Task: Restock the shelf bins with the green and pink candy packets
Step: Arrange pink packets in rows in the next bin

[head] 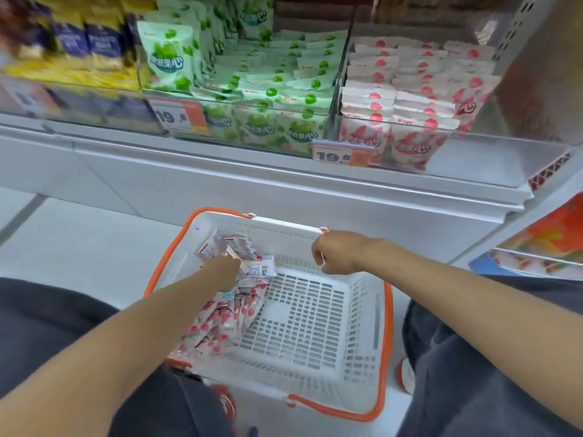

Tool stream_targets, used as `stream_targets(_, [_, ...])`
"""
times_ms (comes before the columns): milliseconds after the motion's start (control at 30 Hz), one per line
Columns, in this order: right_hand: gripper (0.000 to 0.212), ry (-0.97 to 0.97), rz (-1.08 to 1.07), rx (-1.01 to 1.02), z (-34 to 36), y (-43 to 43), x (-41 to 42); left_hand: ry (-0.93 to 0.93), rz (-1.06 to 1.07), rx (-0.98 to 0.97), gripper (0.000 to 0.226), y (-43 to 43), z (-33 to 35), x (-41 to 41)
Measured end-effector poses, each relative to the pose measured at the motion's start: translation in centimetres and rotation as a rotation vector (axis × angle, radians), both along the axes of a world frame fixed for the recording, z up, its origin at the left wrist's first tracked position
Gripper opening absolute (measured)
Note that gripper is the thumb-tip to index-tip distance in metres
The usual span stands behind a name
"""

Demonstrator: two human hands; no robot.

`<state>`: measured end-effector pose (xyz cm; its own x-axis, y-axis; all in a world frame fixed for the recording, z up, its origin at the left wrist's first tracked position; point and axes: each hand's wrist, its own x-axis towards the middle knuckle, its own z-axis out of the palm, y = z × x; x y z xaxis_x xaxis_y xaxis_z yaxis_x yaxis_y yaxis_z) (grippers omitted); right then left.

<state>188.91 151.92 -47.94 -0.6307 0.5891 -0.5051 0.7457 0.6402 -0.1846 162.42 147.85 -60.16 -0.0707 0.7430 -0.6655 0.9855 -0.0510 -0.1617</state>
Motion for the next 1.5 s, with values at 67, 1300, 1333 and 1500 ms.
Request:
stream_targets(67, [0.024, -0.018, 0.001, -0.001, -0.2, 0.3, 0.0, 0.062, -0.017, 0.007, 0.047, -0.7, -1.9, -0.7])
stream_targets(1300, [0.021, 0.958, -0.705, -0.064, 12.4, 3.9, 12.3, -1.405, 0.144, 0.696, 0.031, 9.3, 23.8, 19.2])
stream_targets(1333, [0.020, 1.038, -0.769, -0.007, 13.6, 4.4, 13.5, -1.412, 0.155, 0.771, 0.037, 9.9, 24.9, 20.3])
stream_targets(1500, [0.024, 1.239, -1.231, 0.240, 15.6, 9.1, 20.7, -0.898, -0.211, 1.016, 0.041, 14.5, 25.1, 23.6])
